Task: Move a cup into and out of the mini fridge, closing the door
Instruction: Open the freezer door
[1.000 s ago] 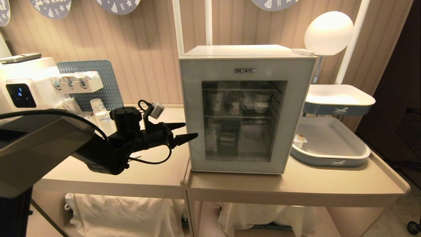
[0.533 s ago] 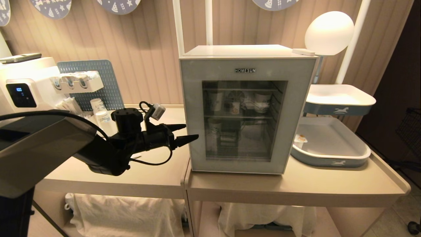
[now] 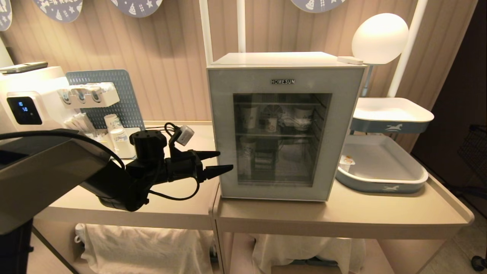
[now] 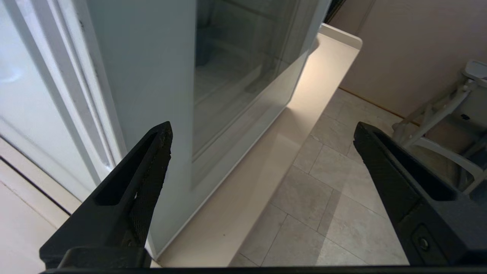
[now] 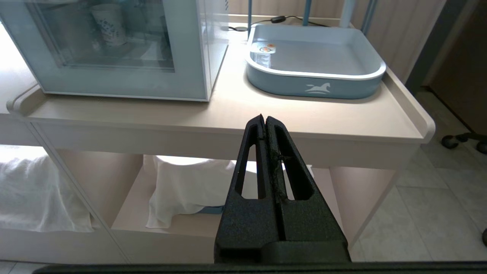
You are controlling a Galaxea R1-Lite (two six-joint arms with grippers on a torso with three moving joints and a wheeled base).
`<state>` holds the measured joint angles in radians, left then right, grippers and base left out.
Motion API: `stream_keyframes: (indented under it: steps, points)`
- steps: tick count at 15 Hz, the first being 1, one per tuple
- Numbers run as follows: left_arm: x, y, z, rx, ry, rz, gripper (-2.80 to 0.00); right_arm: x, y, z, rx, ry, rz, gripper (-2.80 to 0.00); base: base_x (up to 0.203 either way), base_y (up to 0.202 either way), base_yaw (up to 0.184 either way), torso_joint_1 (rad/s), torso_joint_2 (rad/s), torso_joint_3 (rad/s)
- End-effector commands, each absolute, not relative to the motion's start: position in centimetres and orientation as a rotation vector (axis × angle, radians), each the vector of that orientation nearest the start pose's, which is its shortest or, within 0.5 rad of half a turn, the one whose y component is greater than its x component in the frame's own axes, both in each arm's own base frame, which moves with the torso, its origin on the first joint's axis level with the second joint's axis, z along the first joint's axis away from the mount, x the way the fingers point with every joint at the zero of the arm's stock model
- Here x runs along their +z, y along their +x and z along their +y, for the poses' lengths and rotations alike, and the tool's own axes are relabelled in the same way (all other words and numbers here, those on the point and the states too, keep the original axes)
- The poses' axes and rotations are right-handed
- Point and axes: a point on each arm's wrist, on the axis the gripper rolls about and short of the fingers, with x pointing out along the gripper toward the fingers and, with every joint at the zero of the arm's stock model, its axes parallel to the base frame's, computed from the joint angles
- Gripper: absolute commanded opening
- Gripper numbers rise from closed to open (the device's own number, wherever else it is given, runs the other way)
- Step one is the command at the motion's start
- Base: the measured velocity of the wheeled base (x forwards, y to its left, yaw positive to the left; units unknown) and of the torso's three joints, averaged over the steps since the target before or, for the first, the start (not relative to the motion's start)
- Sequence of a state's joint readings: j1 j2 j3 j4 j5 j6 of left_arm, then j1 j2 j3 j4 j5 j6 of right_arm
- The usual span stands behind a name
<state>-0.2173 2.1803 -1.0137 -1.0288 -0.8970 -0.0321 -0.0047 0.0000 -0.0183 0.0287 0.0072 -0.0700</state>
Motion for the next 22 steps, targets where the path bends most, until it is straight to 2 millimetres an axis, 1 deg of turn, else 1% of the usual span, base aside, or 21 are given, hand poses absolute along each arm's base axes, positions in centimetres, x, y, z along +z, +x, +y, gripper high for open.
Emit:
stream_keyframes:
  steps: [1,4,8,10,11,12,16,19,22]
  points:
    - [11.0,38.3,-10.2,-1.131,-0.073,0.137,0.0,7.8,-2.4,0.0,0.003,-0.07,0.012,-2.8,0.0,0.0,0.0,0.0,0.0,0.0]
    - [10.7,38.3,-10.2,-1.127,-0.07,0.139,0.0,7.8,-2.4,0.0,0.003,-0.07,0.012,-2.8,0.0,0.0,0.0,0.0,0.0,0.0]
    - [10.5,38.9,-8.3,-1.027,-0.067,0.134,0.0,7.8,-2.4,0.0,0.003,-0.07,0.012,-2.8,0.0,0.0,0.0,0.0,0.0,0.0]
    - [10.3,39.4,-8.1,-0.983,-0.062,0.13,0.0,7.8,-2.4,0.0,0.003,-0.07,0.012,-2.8,0.0,0.0,0.0,0.0,0.0,0.0]
    - [10.0,40.0,-8.2,-0.959,-0.06,0.128,0.0,7.8,-2.4,0.0,0.003,-0.07,0.012,-2.8,0.0,0.0,0.0,0.0,0.0,0.0]
    - [9.9,40.3,-8.9,-0.952,-0.058,0.13,0.0,7.8,-2.4,0.0,0.003,-0.07,0.012,-2.8,0.0,0.0,0.0,0.0,0.0,0.0]
    - [9.7,40.3,-11.7,-0.985,-0.055,0.131,0.0,7.8,-2.4,0.0,0.003,-0.07,0.011,-2.8,0.0,0.0,0.0,0.0,0.0,0.0]
    - [9.3,40.9,-12.8,-0.946,-0.047,0.124,0.0,7.8,-2.4,0.0,0.003,-0.07,0.011,-2.8,0.0,0.0,0.0,0.0,0.0,0.0]
    - [9.1,40.5,-13.5,-0.957,-0.051,0.136,0.0,7.8,-2.4,0.0,0.003,-0.07,0.011,-2.8,0.0,0.0,0.0,0.0,0.0,0.0]
